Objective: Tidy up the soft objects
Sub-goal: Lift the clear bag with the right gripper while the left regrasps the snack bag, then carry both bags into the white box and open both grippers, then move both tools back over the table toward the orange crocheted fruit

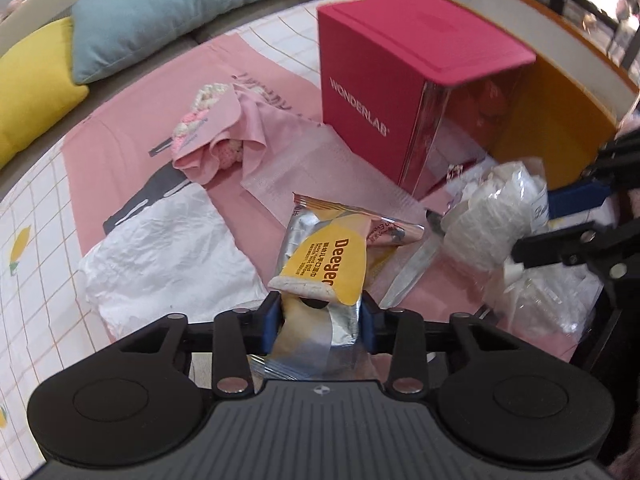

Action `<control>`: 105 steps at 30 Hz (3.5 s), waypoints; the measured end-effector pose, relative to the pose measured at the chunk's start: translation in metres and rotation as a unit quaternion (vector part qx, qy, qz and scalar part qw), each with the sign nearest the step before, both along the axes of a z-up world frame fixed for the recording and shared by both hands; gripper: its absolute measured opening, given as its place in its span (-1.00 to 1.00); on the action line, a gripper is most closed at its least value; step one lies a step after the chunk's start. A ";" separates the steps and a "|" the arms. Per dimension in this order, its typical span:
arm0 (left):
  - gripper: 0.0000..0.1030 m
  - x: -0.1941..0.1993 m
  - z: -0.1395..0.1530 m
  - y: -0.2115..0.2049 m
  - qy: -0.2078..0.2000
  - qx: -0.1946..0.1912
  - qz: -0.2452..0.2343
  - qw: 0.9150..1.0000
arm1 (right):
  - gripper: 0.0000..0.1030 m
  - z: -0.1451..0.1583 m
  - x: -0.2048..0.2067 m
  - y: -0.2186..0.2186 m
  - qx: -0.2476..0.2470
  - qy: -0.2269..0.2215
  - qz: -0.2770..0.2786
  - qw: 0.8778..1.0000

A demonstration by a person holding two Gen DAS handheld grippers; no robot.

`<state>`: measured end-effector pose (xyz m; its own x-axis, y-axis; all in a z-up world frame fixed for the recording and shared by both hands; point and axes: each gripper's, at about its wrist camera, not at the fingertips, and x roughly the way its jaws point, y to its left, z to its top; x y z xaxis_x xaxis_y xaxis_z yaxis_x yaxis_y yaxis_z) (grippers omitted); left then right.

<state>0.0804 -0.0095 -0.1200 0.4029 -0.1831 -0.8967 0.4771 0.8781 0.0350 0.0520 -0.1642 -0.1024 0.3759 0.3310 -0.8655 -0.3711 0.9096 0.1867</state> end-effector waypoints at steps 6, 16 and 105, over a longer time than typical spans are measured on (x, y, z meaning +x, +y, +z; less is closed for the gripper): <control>-0.19 -0.021 0.035 0.009 -0.042 -0.027 0.051 0.997 | -0.38 0.016 -0.002 -0.007 0.020 -0.006 0.003 1.000; -0.19 -0.032 0.125 -0.007 -0.106 -0.104 0.084 0.985 | -0.39 0.089 -0.016 -0.052 0.068 -0.082 -0.027 0.994; 0.13 -0.033 0.138 -0.001 -0.070 -0.117 0.190 0.972 | 0.25 0.069 -0.019 -0.057 0.029 -0.067 -0.112 0.991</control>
<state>0.0475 -0.0109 0.0175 0.5959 -0.1898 -0.7803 0.1209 0.9818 -0.1465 0.0329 -0.2217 -0.0329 0.5562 0.2739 -0.7846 -0.1858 0.9612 0.2038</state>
